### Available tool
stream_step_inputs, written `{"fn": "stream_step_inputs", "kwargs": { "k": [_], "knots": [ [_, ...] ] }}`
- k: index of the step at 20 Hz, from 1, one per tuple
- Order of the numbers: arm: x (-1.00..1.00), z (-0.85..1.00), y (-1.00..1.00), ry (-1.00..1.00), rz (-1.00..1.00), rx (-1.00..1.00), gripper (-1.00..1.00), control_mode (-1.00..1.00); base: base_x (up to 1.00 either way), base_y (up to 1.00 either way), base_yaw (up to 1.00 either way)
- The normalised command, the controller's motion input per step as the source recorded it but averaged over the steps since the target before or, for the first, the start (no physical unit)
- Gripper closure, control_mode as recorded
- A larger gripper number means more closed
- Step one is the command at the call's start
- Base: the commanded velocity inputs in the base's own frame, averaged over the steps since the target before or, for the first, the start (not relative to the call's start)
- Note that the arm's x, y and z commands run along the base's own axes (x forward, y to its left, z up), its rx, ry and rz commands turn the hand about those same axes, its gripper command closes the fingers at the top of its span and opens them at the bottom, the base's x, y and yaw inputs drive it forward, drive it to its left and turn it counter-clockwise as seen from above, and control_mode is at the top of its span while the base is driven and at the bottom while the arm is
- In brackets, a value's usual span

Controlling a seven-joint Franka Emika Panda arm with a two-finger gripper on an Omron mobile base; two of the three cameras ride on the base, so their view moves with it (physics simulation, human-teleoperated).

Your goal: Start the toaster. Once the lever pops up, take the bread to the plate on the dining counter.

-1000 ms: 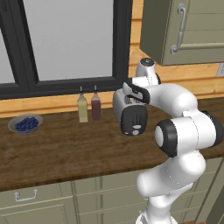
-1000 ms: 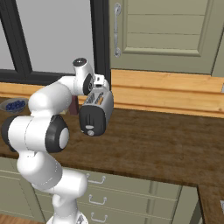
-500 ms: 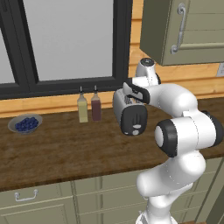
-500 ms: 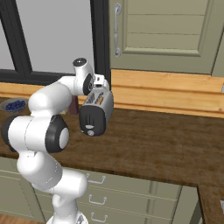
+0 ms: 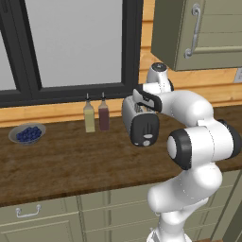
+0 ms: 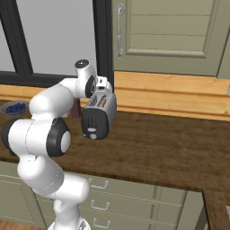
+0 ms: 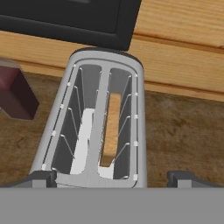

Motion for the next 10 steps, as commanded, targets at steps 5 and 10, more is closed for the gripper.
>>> {"fn": "stream_step_inputs", "kwargs": {
  "k": [5,10],
  "knots": [
    [0.00,0.00,0.00,0.00,0.00,0.00,-1.00,-1.00,0.00,0.00,0.00],
    [0.00,0.00,0.00,0.00,0.00,0.00,-1.00,-1.00,0.00,0.00,0.00]
  ]
}}
